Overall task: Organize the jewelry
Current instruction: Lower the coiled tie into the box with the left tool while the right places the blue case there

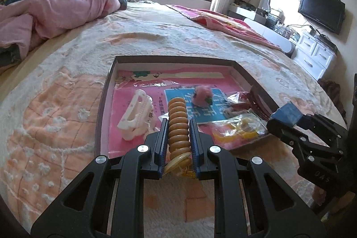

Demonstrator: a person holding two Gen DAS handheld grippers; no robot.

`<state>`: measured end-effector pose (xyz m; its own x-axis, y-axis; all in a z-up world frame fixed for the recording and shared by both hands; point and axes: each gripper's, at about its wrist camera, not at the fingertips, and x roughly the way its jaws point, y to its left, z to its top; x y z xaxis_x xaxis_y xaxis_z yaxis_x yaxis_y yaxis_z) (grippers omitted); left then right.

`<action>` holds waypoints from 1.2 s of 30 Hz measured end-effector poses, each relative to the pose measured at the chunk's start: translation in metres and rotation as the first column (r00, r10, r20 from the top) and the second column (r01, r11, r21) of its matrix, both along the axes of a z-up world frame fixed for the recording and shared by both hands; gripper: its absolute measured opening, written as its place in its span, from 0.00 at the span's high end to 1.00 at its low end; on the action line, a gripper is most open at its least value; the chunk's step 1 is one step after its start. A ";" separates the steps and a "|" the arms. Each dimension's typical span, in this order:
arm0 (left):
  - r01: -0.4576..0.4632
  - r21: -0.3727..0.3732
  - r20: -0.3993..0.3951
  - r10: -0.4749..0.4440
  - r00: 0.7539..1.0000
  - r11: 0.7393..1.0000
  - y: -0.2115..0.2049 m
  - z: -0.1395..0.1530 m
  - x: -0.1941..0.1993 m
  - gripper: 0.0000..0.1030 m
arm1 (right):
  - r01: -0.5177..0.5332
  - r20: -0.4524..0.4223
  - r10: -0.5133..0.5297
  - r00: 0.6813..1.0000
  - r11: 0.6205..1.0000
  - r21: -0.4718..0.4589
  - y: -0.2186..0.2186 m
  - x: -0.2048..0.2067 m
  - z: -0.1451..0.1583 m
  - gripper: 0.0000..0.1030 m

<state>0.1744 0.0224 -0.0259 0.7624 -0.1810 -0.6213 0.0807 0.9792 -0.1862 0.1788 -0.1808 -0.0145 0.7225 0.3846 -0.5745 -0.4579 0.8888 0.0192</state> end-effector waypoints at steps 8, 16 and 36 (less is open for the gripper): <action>0.000 0.004 0.003 0.000 1.000 1.000 -0.002 0.001 0.019 0.88 | 0.017 0.020 -0.017 1.000 1.000 -0.008 0.001 0.018 0.005 0.56; 0.012 0.015 -0.016 -0.012 1.000 1.000 -0.006 -0.006 0.036 0.88 | 0.024 0.026 -0.023 0.999 0.999 -0.032 0.004 0.032 0.003 0.56; 0.057 0.004 -0.061 -0.057 0.997 0.998 -0.005 -0.021 0.059 0.88 | -0.038 -0.057 0.033 0.998 0.995 -0.090 0.024 0.049 -0.023 0.56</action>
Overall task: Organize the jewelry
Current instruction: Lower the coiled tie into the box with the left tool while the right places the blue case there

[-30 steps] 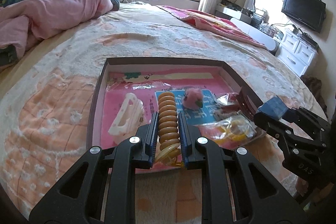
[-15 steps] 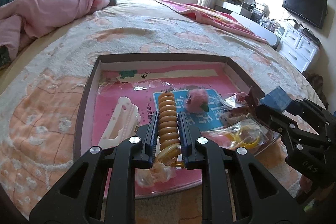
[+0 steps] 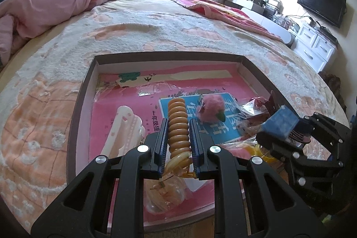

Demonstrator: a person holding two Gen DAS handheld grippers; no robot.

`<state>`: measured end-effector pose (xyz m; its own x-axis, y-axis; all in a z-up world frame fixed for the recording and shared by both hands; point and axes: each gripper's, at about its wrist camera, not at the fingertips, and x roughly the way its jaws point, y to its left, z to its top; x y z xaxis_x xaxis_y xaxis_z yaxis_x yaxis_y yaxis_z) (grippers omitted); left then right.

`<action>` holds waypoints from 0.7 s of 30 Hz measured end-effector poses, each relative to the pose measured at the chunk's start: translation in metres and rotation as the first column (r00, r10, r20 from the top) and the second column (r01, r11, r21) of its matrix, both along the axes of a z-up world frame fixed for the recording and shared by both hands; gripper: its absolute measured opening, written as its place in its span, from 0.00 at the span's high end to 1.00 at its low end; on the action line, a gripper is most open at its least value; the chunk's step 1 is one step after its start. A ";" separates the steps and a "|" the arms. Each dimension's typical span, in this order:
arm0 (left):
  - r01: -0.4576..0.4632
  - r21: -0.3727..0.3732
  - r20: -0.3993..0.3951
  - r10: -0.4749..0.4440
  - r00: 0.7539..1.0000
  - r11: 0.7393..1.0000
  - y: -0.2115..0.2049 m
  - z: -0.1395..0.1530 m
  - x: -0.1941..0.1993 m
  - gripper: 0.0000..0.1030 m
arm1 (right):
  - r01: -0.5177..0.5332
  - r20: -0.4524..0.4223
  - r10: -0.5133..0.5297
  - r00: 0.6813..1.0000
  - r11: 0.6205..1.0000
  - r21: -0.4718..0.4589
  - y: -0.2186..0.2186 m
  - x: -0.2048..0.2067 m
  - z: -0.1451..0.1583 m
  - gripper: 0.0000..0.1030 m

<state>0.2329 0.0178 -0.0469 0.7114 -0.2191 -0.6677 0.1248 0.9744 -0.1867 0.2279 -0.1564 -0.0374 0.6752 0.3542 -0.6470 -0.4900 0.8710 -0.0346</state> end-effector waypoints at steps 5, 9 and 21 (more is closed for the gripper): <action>0.001 -0.003 -0.002 -0.001 1.000 1.000 0.001 0.000 0.003 0.88 | -0.033 -0.043 0.034 0.998 0.999 0.015 0.005 -0.002 -0.005 0.56; 0.002 -0.002 -0.002 -0.002 1.000 1.000 0.000 0.000 0.003 0.88 | -0.045 -0.069 0.047 0.996 0.999 0.030 0.009 -0.004 -0.009 0.55; -0.001 0.002 0.003 0.001 1.000 1.000 -0.001 0.001 0.003 0.88 | -0.040 -0.099 0.047 0.994 0.997 0.073 0.002 -0.014 -0.006 0.47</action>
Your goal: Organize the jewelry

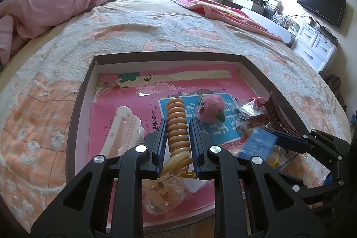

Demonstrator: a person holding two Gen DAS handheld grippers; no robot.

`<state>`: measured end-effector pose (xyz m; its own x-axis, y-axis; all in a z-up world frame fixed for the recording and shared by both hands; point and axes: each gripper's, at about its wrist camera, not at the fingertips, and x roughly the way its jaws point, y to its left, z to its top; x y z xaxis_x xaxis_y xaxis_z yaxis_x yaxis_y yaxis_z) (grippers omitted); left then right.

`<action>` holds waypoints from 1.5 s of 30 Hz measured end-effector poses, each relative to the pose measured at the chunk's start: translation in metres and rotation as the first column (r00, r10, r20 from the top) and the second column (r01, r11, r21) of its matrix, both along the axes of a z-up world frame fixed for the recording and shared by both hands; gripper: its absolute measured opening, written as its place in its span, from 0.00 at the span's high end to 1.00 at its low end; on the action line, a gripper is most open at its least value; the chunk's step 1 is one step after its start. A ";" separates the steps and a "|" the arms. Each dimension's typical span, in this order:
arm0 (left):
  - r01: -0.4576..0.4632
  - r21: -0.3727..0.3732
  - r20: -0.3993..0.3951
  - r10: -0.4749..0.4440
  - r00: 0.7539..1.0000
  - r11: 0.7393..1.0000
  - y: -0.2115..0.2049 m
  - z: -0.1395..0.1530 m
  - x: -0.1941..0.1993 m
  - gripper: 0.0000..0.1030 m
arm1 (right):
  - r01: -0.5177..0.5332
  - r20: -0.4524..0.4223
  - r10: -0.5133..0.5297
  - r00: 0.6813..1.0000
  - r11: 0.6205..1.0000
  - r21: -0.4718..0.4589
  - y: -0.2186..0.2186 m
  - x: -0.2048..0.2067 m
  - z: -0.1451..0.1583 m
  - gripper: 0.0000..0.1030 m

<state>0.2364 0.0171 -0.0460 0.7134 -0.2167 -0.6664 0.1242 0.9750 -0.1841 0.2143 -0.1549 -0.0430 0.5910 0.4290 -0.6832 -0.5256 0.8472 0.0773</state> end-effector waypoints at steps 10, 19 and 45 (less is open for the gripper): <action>0.007 -0.003 0.030 -0.007 1.000 1.000 -0.004 0.010 -0.014 0.68 | 0.041 0.043 -0.041 0.998 0.999 0.018 -0.023 -0.026 0.009 0.28; 0.002 -0.010 0.088 -0.001 0.996 1.000 -0.009 0.031 -0.041 0.43 | 0.100 0.076 -0.105 0.992 0.992 0.074 -0.054 -0.051 0.025 0.13; -0.084 0.025 0.148 0.079 0.986 0.996 -0.008 0.042 -0.119 0.11 | 0.191 0.226 -0.213 0.951 0.975 0.117 -0.082 -0.092 0.048 0.06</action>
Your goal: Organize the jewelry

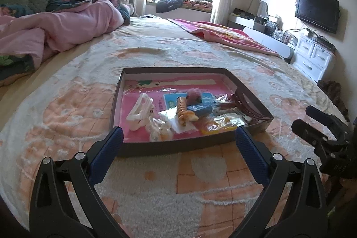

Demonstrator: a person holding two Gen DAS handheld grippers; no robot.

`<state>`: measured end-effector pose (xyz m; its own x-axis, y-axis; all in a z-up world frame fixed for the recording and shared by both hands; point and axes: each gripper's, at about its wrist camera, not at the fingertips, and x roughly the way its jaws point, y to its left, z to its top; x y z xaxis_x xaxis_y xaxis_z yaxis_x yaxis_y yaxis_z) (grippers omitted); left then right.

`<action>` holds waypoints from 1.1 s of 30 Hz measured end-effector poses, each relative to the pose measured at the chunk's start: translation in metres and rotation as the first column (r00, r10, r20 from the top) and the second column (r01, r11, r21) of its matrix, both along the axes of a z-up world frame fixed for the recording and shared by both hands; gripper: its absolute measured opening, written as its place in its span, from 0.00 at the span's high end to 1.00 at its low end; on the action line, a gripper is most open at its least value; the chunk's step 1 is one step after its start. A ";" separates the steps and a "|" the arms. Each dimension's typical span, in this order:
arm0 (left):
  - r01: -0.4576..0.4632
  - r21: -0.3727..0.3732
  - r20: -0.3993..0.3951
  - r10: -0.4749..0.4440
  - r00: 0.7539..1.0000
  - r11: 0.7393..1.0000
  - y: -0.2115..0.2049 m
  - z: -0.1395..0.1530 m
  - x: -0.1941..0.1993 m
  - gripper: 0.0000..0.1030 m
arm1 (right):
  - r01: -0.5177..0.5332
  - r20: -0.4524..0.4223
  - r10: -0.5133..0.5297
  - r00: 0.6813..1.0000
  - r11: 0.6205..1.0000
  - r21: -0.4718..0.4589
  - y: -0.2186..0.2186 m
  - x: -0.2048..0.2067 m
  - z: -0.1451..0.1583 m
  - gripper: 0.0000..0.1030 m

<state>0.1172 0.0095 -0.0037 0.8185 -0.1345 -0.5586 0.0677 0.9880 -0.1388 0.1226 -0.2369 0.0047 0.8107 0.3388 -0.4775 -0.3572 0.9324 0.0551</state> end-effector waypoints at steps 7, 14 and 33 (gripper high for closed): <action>-0.011 -0.001 0.000 0.011 1.000 1.000 -0.001 -0.006 -0.013 0.11 | 0.017 0.036 -0.017 0.999 1.000 -0.007 -0.002 -0.010 -0.002 0.06; -0.001 0.019 0.044 0.000 0.999 1.000 -0.010 -0.010 -0.030 0.11 | 0.021 0.055 -0.021 0.998 1.000 -0.002 -0.003 -0.023 -0.011 0.06; -0.043 0.034 0.165 0.036 0.986 0.999 -0.014 0.001 -0.050 0.11 | 0.103 0.211 -0.106 0.972 0.994 0.023 -0.019 -0.052 -0.013 0.06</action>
<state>0.0669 -0.0048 -0.0026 0.9039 -0.0820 -0.4198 0.0474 0.9946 -0.0922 0.0710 -0.2563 -0.0082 0.9242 0.2512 -0.2877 -0.2625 0.9649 -0.0006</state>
